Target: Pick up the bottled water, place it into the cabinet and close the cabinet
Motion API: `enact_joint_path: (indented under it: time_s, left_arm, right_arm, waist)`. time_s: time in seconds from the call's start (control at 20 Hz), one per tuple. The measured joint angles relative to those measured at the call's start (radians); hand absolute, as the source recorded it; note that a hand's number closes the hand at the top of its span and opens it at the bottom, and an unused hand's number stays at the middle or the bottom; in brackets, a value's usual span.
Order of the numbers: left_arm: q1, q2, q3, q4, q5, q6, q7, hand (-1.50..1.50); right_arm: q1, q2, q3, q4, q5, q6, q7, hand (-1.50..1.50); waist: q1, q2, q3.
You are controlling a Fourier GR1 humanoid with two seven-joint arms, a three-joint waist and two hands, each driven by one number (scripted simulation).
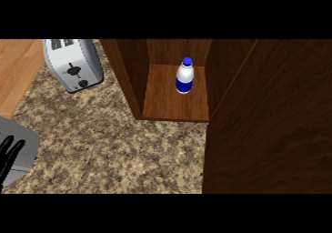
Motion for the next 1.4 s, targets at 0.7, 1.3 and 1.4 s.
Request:
enact_joint_path:
  time_s: [0.7, 1.3, 1.4]
  left_arm:
    - [0.104, 0.078, 0.110, 0.018, 0.052, -0.115, -0.030, -1.50]
    - [0.169, 0.124, 0.198, 0.039, 0.097, -0.225, -0.056, -1.50]
    - [0.179, 0.135, 0.216, 0.044, 0.106, -0.248, -0.057, -1.50]
  right_arm:
    - [-0.298, 0.078, 0.253, 0.020, 0.036, -0.271, 0.185, 1.50]
    - [-0.672, 0.296, 0.421, 0.082, 0.196, -0.618, 0.354, 1.50]
    - [-0.756, 0.353, 0.456, 0.118, 0.236, -0.678, 0.397, 1.50]
  waist:
    - [0.022, -0.001, -0.002]
    - [0.062, 0.007, 0.002]
    - [0.070, 0.012, 0.004]
